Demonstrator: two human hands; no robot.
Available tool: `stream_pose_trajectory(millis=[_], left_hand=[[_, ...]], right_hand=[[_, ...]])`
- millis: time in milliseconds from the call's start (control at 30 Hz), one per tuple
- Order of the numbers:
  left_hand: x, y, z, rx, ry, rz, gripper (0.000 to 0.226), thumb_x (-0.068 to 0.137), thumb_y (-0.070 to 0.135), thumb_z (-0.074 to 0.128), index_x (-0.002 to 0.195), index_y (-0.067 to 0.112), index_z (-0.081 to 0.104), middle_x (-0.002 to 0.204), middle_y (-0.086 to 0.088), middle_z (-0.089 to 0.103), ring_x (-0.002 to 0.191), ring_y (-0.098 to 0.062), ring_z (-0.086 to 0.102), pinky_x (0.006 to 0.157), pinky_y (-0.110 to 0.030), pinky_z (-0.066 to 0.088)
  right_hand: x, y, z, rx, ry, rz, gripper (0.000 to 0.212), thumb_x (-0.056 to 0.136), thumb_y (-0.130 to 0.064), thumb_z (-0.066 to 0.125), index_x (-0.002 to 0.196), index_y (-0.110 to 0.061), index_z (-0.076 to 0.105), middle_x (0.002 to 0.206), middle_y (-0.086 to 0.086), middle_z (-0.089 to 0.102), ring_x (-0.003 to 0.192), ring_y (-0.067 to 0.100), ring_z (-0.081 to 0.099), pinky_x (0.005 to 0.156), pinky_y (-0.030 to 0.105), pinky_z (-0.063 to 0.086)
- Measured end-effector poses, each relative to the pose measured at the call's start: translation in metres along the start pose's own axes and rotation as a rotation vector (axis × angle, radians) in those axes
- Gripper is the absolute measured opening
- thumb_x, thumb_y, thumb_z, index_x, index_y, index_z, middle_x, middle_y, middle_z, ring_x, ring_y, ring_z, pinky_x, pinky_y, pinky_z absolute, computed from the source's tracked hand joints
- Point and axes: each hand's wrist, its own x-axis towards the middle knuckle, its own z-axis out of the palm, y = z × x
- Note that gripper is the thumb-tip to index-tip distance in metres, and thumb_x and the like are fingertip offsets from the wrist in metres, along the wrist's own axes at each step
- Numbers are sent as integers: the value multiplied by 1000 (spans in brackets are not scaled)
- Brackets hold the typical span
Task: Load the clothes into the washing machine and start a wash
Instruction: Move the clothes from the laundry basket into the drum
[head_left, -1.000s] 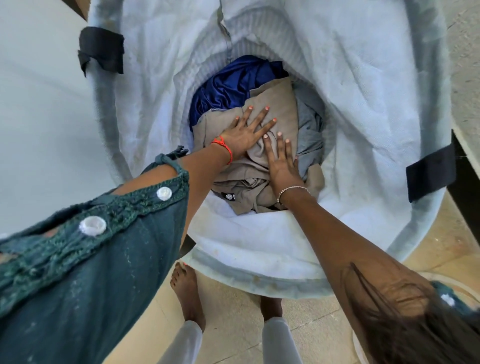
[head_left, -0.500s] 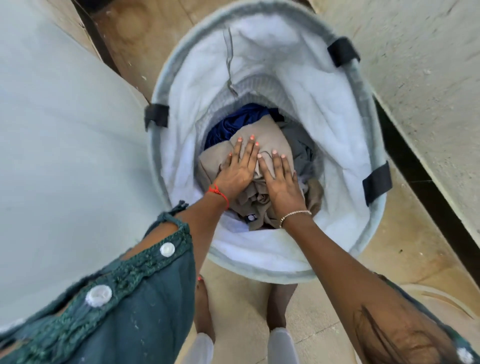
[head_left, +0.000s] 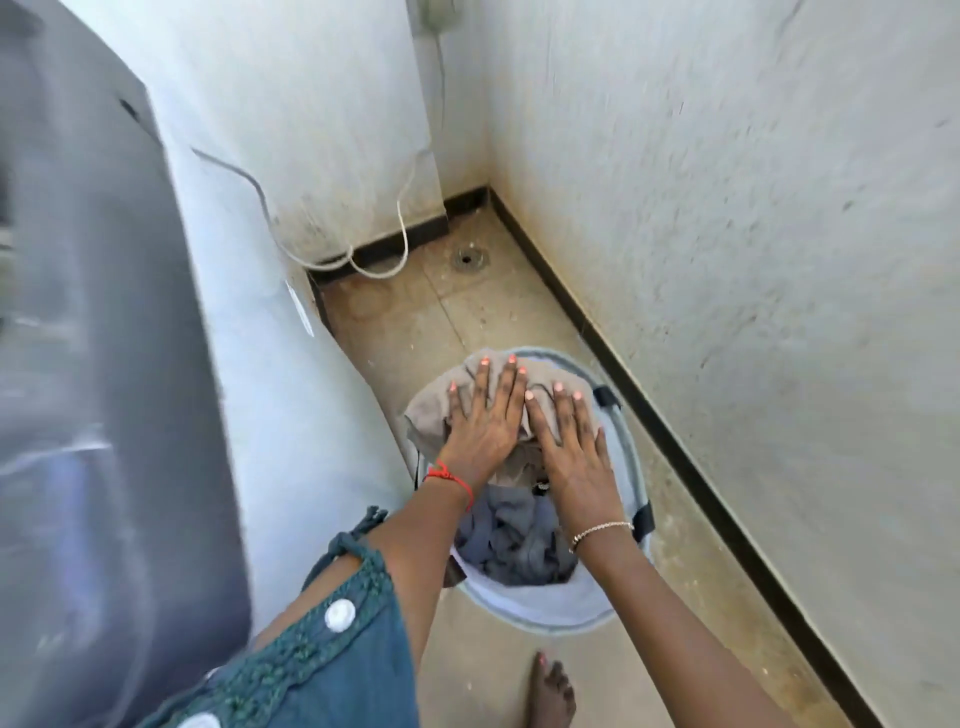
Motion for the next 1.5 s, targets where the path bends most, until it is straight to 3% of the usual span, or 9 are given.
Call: stream_pose_trajectory(millis=[100, 233, 333, 433, 567, 833, 1200, 1333, 1500], left_hand=[[-13, -19, -65, -4, 80, 10, 51, 84, 25, 26, 132, 10, 32, 133, -1, 56, 119, -25, 57, 80, -45, 54], [-34, -43, -153, -64, 168, 11, 57, 86, 20, 21, 138, 5, 40, 140, -11, 49, 124, -35, 50, 82, -56, 53], [-47, -65, -205, -42, 234, 39, 62, 88, 17, 3, 147, 3, 14, 156, -14, 13, 140, -42, 18, 102, -63, 34], [-63, -85, -257, -93, 284, -44, 65, 86, 18, 5, 142, 2, 33, 151, -15, 30, 133, -41, 35, 91, -63, 44], [-93, -127, -314, -34, 206, -19, 68, 81, 18, -11, 148, 5, -8, 157, -12, -10, 144, -38, -1, 110, -63, 18], [-173, -221, -404, 20, 333, -145, 54, 101, 7, 14, 148, 6, -11, 156, -10, -18, 143, -39, -11, 112, -61, 12], [-274, -336, -378, -116, 327, -430, 67, 94, -8, 26, 147, 6, -13, 155, -11, -22, 141, -41, -17, 111, -64, 14], [-297, -358, -334, -162, 217, -535, 70, 90, -15, 23, 147, 4, -14, 153, -11, -26, 139, -41, -21, 109, -66, 14], [-304, -380, -269, -192, 67, -633, 57, 100, 2, 21, 146, 2, -12, 156, -12, -20, 141, -42, -16, 106, -69, 19]], right_hand=[[0, -23, -58, -54, 84, -35, 69, 71, -3, 50, 137, -18, 34, 138, 13, 49, 124, 33, 50, 85, 48, 51], [-2, -57, -133, -45, 121, -36, 110, 48, 4, 82, 141, -17, 26, 141, 16, 46, 126, 37, 46, 87, 50, 50], [-5, -86, -187, -12, 139, -82, 99, 73, 7, 63, 147, -22, 2, 155, 15, 15, 142, 37, 17, 106, 51, 36], [-8, -111, -234, -32, 83, -114, 75, 93, -2, 36, 145, -21, -15, 156, 8, -16, 144, 29, -12, 116, 45, 12], [-10, -155, -289, -19, 156, -177, 67, 96, -4, 31, 146, -19, -12, 156, 8, -16, 144, 29, -13, 116, 45, 11], [2, -262, -361, -26, 304, -400, 71, 94, -3, 36, 146, -18, -11, 156, 10, -12, 145, 30, -10, 118, 44, 14], [10, -410, -353, -61, 246, -729, 65, 96, -3, 28, 147, -23, -7, 157, 9, -9, 145, 29, -10, 117, 44, 8], [9, -445, -311, -108, 153, -806, 67, 84, -4, 5, 147, -24, -7, 157, 10, -7, 145, 31, -8, 117, 45, 9], [12, -471, -250, -124, -30, -829, 78, 89, -11, 46, 147, -23, -5, 157, 11, -5, 145, 31, -5, 118, 47, 11]])
